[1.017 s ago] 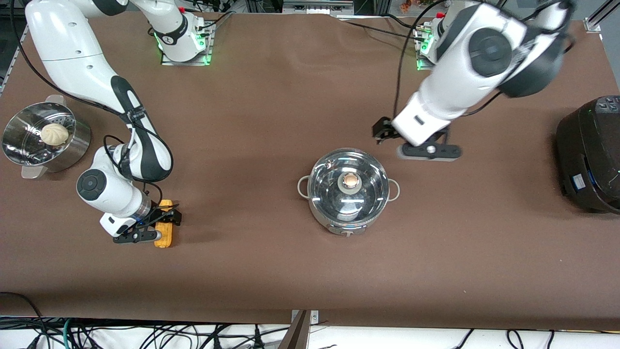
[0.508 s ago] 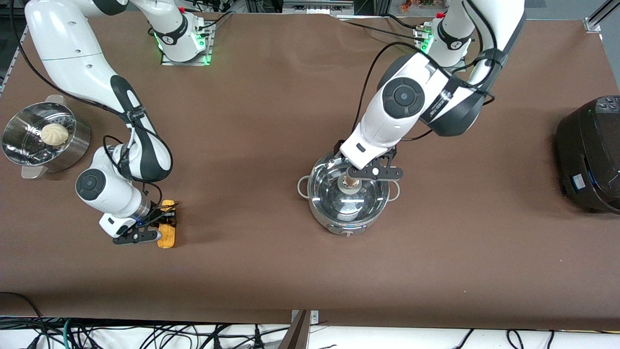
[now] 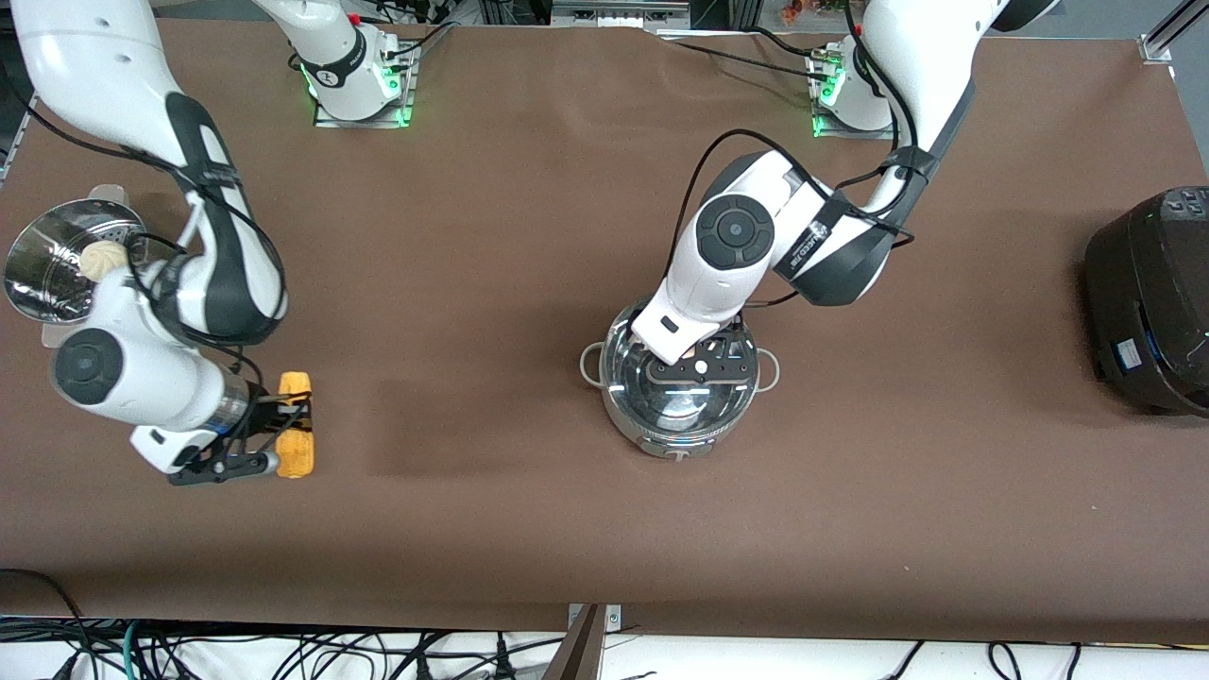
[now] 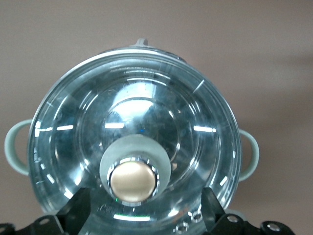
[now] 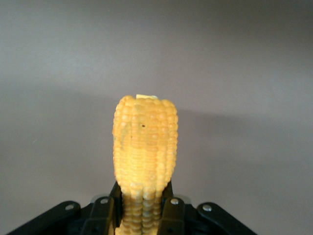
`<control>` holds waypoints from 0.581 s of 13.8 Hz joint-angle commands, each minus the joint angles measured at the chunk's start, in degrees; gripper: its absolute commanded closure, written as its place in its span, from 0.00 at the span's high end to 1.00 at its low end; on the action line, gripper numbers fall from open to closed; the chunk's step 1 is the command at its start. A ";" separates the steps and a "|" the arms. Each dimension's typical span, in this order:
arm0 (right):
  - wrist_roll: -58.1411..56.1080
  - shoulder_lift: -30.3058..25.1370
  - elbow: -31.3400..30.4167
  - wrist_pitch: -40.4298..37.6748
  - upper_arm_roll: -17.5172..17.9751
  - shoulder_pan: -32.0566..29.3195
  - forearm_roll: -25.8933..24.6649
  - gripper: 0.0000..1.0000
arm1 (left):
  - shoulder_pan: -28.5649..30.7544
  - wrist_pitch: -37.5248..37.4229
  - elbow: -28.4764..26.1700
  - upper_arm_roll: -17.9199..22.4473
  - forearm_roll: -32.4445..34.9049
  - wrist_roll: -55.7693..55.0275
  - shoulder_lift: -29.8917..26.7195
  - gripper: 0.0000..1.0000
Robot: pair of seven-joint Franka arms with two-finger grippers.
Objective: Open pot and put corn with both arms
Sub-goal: 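Grasp the lid knob with the left gripper while the right gripper holds corn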
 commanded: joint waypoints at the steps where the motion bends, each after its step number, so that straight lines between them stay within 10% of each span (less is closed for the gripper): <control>1: -0.68 0.42 9.42 -12.08 0.46 -0.30 0.76 0.06 | -0.38 0.13 2.62 1.03 1.72 0.12 1.71 0.94; 8: -0.24 -5.01 16.48 -26.43 0.28 -0.39 3.83 0.06 | -0.73 2.32 1.83 1.04 4.89 -0.67 3.30 0.89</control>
